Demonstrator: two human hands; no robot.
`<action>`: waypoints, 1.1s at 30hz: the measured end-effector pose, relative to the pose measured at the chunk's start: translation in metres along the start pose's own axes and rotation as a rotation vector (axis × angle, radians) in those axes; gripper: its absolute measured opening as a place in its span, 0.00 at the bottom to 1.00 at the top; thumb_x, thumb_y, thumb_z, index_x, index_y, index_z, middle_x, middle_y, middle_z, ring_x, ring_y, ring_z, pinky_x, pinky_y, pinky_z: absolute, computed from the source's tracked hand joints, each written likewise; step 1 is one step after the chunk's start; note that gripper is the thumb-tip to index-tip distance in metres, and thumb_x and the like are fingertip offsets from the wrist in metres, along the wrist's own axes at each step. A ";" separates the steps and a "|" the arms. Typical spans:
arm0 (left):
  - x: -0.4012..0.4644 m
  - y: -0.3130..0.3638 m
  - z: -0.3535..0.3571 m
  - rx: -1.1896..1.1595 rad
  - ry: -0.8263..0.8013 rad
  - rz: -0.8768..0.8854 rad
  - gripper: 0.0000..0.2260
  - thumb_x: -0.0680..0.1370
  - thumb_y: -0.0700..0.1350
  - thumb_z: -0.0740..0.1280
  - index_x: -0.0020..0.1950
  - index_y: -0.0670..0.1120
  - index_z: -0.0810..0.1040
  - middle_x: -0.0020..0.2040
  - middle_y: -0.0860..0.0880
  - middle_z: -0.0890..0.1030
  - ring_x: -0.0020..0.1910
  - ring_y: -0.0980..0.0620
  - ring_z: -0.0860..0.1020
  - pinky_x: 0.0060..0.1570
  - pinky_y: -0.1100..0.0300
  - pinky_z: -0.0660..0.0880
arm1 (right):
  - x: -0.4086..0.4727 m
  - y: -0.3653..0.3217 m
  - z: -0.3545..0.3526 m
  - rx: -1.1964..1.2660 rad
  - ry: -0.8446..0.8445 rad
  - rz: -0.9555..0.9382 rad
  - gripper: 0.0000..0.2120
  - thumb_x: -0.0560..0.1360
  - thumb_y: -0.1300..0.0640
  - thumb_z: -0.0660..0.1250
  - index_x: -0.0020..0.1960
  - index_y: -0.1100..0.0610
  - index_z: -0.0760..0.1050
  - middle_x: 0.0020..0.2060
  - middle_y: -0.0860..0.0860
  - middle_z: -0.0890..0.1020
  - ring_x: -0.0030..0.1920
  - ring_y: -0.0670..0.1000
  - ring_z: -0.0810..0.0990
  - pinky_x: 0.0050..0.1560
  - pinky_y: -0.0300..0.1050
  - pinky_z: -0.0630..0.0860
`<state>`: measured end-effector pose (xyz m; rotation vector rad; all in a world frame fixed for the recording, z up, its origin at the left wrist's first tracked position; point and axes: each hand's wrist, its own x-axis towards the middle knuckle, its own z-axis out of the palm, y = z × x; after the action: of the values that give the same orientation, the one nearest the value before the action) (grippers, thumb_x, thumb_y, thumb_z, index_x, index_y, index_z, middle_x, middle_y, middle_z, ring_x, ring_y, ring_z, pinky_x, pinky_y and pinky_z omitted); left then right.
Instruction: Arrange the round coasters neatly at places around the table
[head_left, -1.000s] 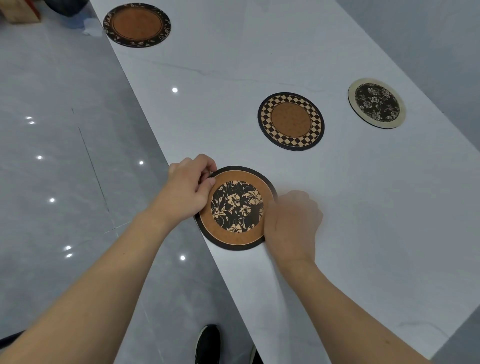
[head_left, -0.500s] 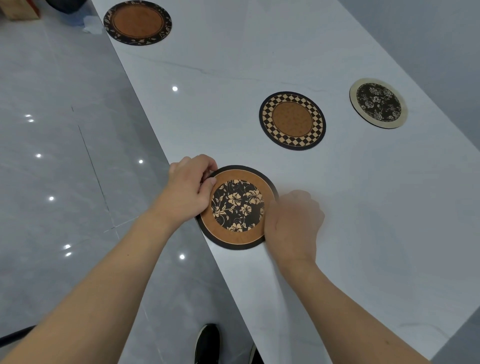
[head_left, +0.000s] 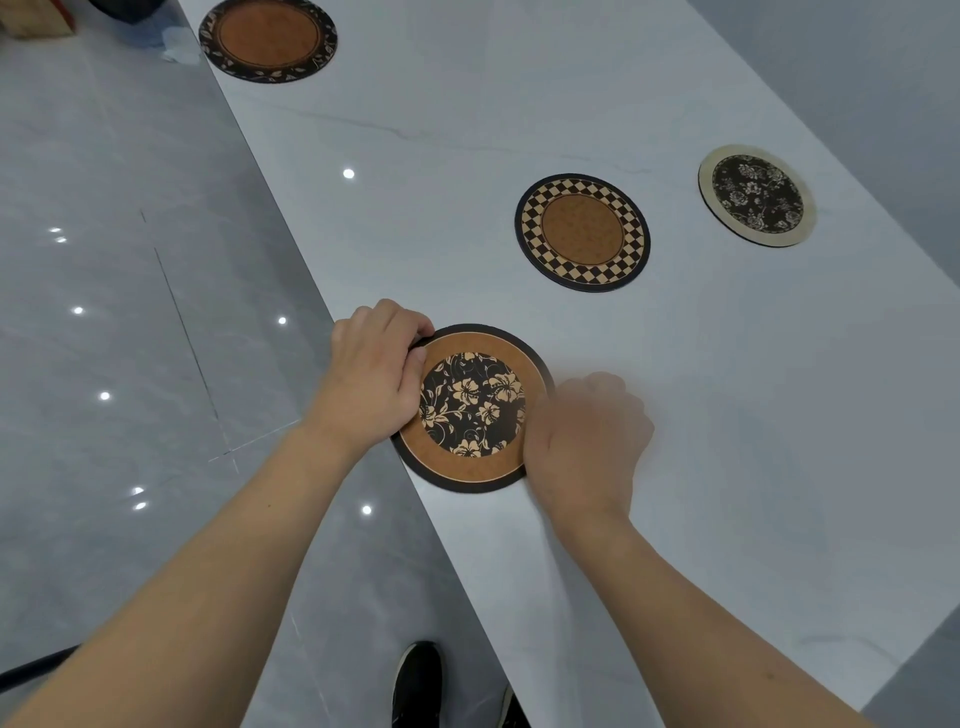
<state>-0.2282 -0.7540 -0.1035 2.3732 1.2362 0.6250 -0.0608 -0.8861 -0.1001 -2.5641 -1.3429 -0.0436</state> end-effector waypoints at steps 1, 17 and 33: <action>0.000 -0.001 0.000 0.010 0.001 0.007 0.09 0.74 0.41 0.61 0.53 0.44 0.76 0.47 0.47 0.74 0.47 0.45 0.71 0.50 0.52 0.62 | 0.000 0.000 0.000 -0.008 0.003 0.010 0.13 0.76 0.48 0.57 0.45 0.57 0.72 0.49 0.54 0.72 0.48 0.57 0.68 0.51 0.54 0.66; 0.035 0.100 -0.047 0.195 -0.238 0.153 0.17 0.81 0.45 0.59 0.65 0.36 0.71 0.61 0.37 0.76 0.56 0.36 0.75 0.56 0.43 0.72 | -0.015 0.063 -0.109 0.310 -0.154 0.132 0.20 0.79 0.54 0.55 0.70 0.59 0.66 0.69 0.54 0.71 0.69 0.53 0.66 0.71 0.46 0.60; 0.000 0.578 -0.015 0.059 -0.246 0.966 0.23 0.80 0.50 0.59 0.71 0.38 0.66 0.72 0.39 0.68 0.71 0.40 0.65 0.72 0.44 0.56 | -0.150 0.332 -0.417 0.036 0.151 0.607 0.28 0.79 0.54 0.57 0.76 0.63 0.55 0.77 0.60 0.55 0.77 0.56 0.53 0.76 0.49 0.48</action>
<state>0.1452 -1.0608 0.2142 2.9020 -0.0640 0.5154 0.1590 -1.2843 0.2157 -2.7550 -0.4736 -0.0979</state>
